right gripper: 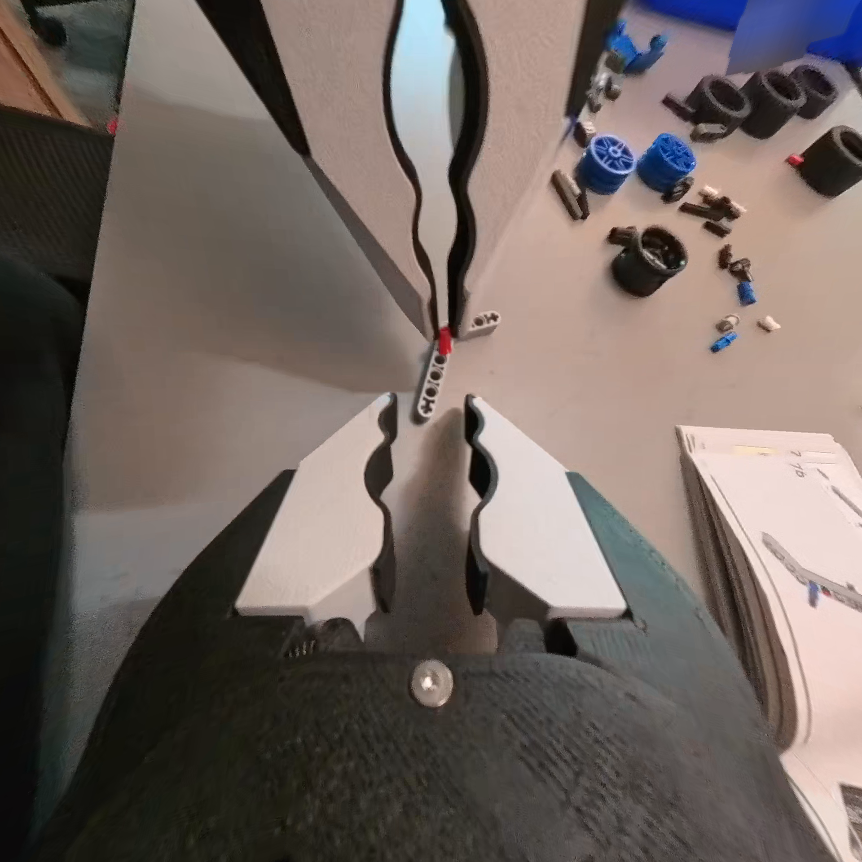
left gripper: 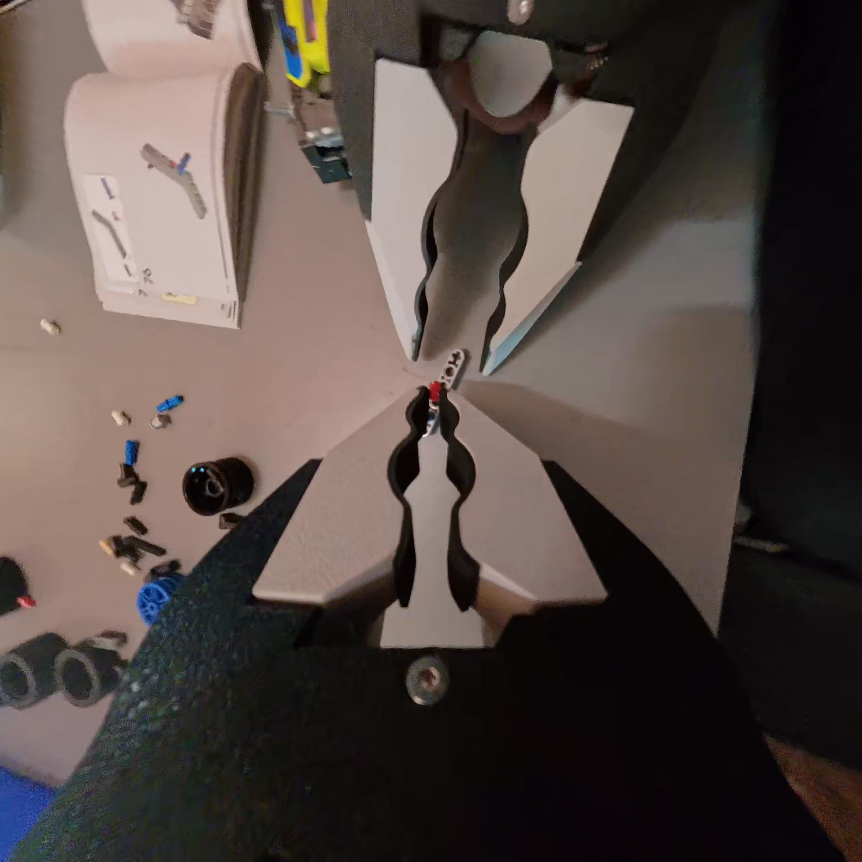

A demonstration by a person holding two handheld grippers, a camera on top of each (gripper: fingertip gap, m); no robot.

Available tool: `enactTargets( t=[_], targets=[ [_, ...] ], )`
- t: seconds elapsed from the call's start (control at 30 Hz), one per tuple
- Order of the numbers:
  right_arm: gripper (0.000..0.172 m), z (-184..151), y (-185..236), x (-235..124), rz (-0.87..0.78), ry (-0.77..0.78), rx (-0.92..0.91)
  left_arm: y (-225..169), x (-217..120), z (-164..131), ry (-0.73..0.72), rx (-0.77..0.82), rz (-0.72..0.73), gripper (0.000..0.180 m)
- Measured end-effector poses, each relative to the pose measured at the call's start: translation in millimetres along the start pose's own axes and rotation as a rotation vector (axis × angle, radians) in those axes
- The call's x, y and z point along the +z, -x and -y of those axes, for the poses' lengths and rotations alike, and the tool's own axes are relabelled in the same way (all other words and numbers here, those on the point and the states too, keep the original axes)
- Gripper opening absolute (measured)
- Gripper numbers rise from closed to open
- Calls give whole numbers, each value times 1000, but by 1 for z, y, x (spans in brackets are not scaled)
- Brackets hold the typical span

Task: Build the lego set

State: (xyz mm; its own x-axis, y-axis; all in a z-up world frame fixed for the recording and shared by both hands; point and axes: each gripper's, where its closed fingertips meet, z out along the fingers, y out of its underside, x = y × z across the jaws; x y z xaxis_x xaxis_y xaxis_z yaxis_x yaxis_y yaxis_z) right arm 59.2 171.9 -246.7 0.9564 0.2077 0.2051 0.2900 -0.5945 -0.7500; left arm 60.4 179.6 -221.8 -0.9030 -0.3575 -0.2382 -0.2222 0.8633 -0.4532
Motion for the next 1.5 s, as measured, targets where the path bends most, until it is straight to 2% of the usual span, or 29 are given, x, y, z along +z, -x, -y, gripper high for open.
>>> enactTargets(
  t=[0.13, 0.5, 0.73, 0.87, 1.13, 1.5],
  targets=[
    [7, 1, 3, 3, 14, 9, 5, 2, 5, -7, 90, 131, -29, 1],
    [5, 2, 3, 4, 18, 5, -3, -4, 7, -13, 224, 356, -155, 1],
    [5, 1, 5, 2, 49, -3, -36, -10, 8, -12, 225, 425, -240, 1],
    [5, 0, 6, 1, 67, -3, -39, -14, 9, -11, 217, 417, -268, 0],
    [6, -1, 10, -1, 115, -13, -54, -12, 14, -11, 219, 356, -206, 1],
    [6, -1, 10, -2, 113, -13, -61, -13, 15, -11, 231, 394, -179, 1]
  ],
)
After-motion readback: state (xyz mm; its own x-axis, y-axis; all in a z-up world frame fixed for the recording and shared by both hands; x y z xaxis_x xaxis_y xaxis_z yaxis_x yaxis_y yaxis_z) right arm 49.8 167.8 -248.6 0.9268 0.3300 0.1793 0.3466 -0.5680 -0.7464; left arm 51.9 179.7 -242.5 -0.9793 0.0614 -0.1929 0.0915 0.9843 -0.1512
